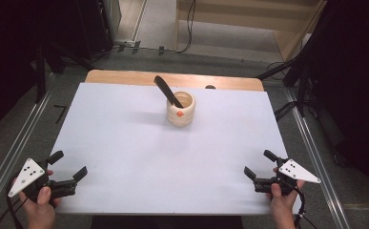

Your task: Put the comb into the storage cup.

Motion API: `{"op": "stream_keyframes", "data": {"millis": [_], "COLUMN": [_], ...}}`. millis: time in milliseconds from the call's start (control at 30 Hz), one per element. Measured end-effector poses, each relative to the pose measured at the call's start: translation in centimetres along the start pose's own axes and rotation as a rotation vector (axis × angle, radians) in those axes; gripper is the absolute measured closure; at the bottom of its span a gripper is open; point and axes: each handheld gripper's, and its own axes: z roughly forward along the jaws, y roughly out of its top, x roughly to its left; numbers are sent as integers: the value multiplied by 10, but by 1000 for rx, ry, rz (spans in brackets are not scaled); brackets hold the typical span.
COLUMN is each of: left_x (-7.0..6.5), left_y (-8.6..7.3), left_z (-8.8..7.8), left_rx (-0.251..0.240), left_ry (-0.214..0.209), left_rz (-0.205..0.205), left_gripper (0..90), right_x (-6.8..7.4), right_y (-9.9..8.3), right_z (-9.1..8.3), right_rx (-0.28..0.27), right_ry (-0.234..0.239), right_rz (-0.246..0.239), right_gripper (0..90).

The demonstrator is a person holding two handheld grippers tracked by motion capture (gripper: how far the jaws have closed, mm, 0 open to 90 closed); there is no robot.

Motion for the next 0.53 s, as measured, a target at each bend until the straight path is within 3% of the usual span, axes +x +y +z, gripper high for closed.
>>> {"op": "stream_keyframes", "data": {"millis": [100,200,267,533], "left_x": [2,4,6,5], "left_y": [-1,-5,-6,-10], "left_z": [-2,-2,-1,1], "left_rx": [7,17,5,17], "left_ry": [17,17,3,4], "left_rz": [16,-1,-34,-39], "left_gripper": [0,0,0,0], "right_x": [-1,0,1,0], "right_y": [0,0,0,0], "right_z": [-1,0,0,0], "right_rx": [-1,-2,1,0], "right_ry": [2,4,4,6], "right_rz": [3,-3,-11,-4], "right_gripper": [0,0,0,0]}}
